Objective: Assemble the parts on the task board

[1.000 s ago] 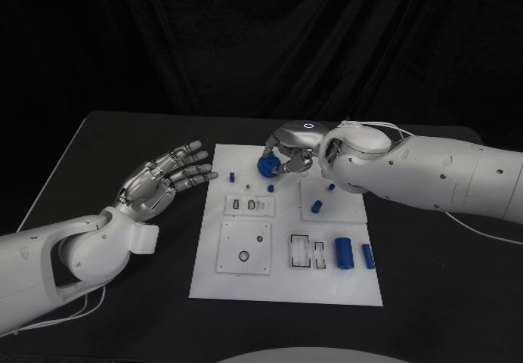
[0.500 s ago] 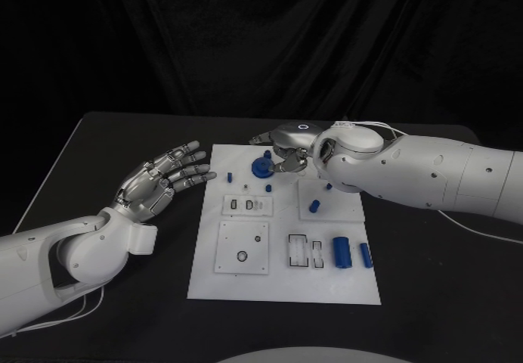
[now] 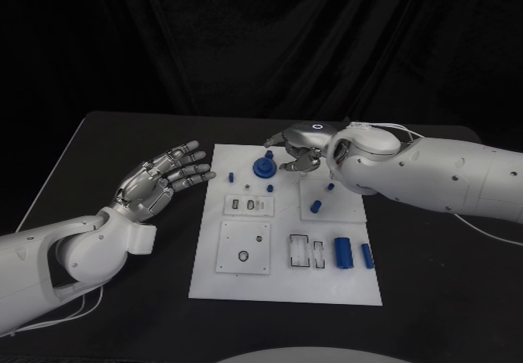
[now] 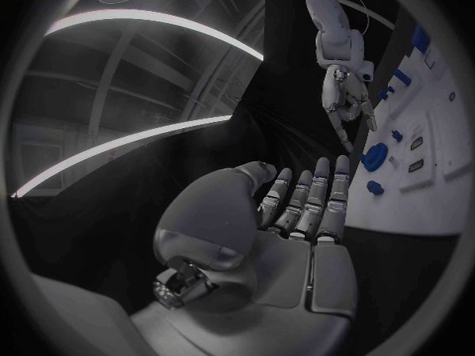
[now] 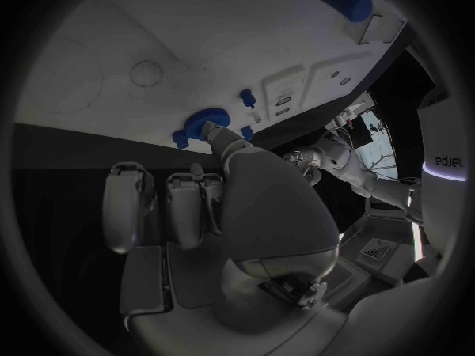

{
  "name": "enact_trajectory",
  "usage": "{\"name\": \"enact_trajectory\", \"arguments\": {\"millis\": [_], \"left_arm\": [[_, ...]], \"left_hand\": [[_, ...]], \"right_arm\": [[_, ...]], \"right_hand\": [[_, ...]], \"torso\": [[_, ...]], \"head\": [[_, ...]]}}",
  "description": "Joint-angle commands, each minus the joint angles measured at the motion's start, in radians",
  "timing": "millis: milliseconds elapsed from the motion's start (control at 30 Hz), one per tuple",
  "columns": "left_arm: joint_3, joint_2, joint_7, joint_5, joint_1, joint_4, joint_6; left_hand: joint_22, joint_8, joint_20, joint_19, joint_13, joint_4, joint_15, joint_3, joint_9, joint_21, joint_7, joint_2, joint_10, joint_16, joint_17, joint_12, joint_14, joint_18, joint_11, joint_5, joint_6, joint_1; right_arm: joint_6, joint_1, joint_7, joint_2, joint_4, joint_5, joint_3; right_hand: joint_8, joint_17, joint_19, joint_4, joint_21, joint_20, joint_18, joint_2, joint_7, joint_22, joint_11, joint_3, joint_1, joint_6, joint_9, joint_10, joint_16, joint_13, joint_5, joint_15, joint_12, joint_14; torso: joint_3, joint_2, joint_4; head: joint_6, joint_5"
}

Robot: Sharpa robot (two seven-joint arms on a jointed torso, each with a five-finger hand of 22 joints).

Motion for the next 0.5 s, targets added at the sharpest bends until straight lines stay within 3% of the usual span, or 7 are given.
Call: {"name": "enact_trajectory", "arguments": {"millis": [33,100,267,333,500], "left_arm": [[0.001,-0.005,0.087,0.003,0.0,0.005,0.013],[0.001,-0.008,0.087,0.003,0.0,0.006,0.011],[0.001,-0.011,0.085,0.004,0.0,0.012,0.006],[0.001,-0.011,0.083,0.005,0.0,0.014,0.005],[0.001,-0.006,0.08,0.009,0.0,0.012,0.005]], "left_hand": [[0.0,0.006,0.002,-0.006,0.001,-0.001,0.004,0.005,0.001,-0.006,0.01,0.001,-0.001,0.006,-0.002,0.006,-0.007,-0.016,0.005,0.004,0.003,-0.008],[0.0,0.007,0.003,-0.007,0.002,-0.001,0.004,0.007,0.002,-0.006,0.01,0.001,-0.001,0.006,-0.002,0.007,-0.007,-0.016,0.005,0.004,0.005,-0.008],[0.0,0.007,0.003,-0.007,0.002,-0.001,0.004,0.007,0.002,-0.006,0.01,0.001,-0.001,0.006,-0.002,0.007,-0.007,-0.016,0.005,0.004,0.005,-0.008],[0.0,0.007,0.003,-0.007,0.002,-0.001,0.004,0.007,0.002,-0.006,0.01,0.001,-0.001,0.006,-0.002,0.007,-0.007,-0.016,0.005,0.004,0.005,-0.008],[0.0,0.008,0.003,-0.008,0.002,-0.001,0.004,0.008,0.002,-0.006,0.011,0.001,0.0,0.007,-0.002,0.008,-0.008,-0.016,0.006,0.004,0.006,-0.008]], "right_arm": [[-0.084,0.017,0.007,-0.048,0.041,-0.001,0.001],[-0.081,0.032,0.015,-0.096,0.078,0.011,0.001],[-0.05,0.064,0.017,-0.236,0.17,0.08,-0.002],[-0.046,0.069,0.01,-0.282,0.196,0.087,-0.004],[-0.038,0.066,-0.023,-0.381,0.231,0.088,-0.006]], "right_hand": [[0.033,0.174,0.004,0.012,0.003,0.007,0.016,0.003,0.008,0.103,0.009,-0.002,-0.017,0.14,0.027,0.013,-0.001,0.114,-0.012,0.004,0.005,0.068],[0.053,0.178,0.016,0.028,0.014,0.012,0.012,0.004,0.016,0.117,0.016,-0.009,-0.03,0.202,0.036,0.032,0.002,0.131,-0.032,0.01,0.013,0.071],[0.058,0.181,0.026,0.048,0.023,0.015,0.008,0.009,0.02,0.128,0.02,-0.015,-0.045,0.231,0.04,0.051,0.004,0.151,-0.041,0.013,0.021,0.073],[0.068,0.192,0.042,0.073,0.04,0.019,0.002,0.007,0.023,0.147,0.025,-0.027,-0.064,0.267,0.046,0.073,0.013,0.173,-0.049,0.017,0.029,0.078],[0.068,0.212,0.064,0.092,0.064,0.018,-0.006,0.0,0.019,0.173,0.021,-0.04,-0.073,0.277,0.047,0.105,0.028,0.209,-0.065,0.014,0.041,0.087]], "torso": [[0.0002,0.0,-0.0002],[0.0001,0.0,-0.0002],[-0.0007,0.0,-0.0025],[-0.001,0.0,-0.006],[-0.0005,-0.002,-0.0091]], "head": [[0.001,0.003],[0.001,0.003],[0.0,-0.005],[-0.001,-0.003],[-0.005,-0.011]]}}
